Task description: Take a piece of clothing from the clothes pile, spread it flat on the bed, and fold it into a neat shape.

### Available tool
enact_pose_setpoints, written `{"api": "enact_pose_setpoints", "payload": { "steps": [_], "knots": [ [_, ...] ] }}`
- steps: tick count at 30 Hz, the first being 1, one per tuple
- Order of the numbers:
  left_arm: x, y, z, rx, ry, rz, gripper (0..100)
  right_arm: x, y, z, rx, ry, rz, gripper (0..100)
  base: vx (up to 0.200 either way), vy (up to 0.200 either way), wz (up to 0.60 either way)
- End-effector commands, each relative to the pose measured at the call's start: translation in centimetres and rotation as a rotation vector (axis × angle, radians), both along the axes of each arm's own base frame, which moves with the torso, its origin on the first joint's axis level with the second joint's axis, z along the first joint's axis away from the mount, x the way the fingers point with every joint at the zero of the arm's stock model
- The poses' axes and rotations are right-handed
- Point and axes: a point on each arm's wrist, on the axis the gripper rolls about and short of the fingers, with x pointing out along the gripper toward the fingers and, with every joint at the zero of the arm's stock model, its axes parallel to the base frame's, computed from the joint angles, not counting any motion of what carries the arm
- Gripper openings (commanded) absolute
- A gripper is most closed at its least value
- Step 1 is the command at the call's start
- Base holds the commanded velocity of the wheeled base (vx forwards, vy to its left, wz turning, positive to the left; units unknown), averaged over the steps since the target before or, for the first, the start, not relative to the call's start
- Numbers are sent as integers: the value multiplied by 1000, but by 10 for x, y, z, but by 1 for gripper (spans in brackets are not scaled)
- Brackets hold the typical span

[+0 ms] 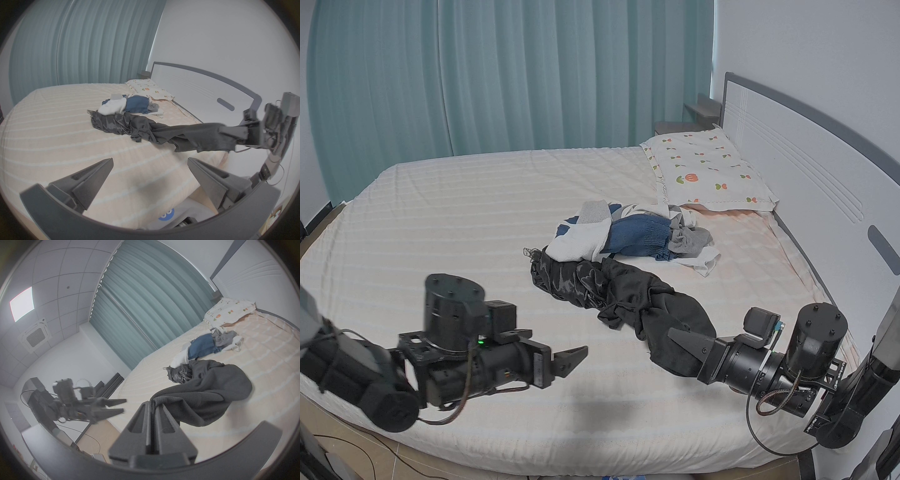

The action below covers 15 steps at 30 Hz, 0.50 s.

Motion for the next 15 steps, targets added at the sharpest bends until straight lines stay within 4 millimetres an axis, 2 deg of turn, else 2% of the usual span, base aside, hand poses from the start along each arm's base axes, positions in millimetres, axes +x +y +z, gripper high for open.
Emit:
{"api": "enact_pose_setpoints", "payload": {
  "steps": [1, 6, 11, 15],
  "knots": [
    [42, -56, -53, 7, 65, -20, 100, 7, 8, 22, 47, -87, 8, 0, 0, 0, 0],
    [58, -71, -55, -40, 54, -11, 100, 9, 10, 23, 42, -91, 10, 0, 0, 0, 0],
    [76, -86, -60, -57, 30, -10, 100, 8, 8, 34, 69, -127, 8, 0, 0, 0, 0],
    [85, -87, -65, -62, 32, 2, 100, 10, 8, 39, 78, -139, 4, 0, 0, 0, 0]
  ]
}}
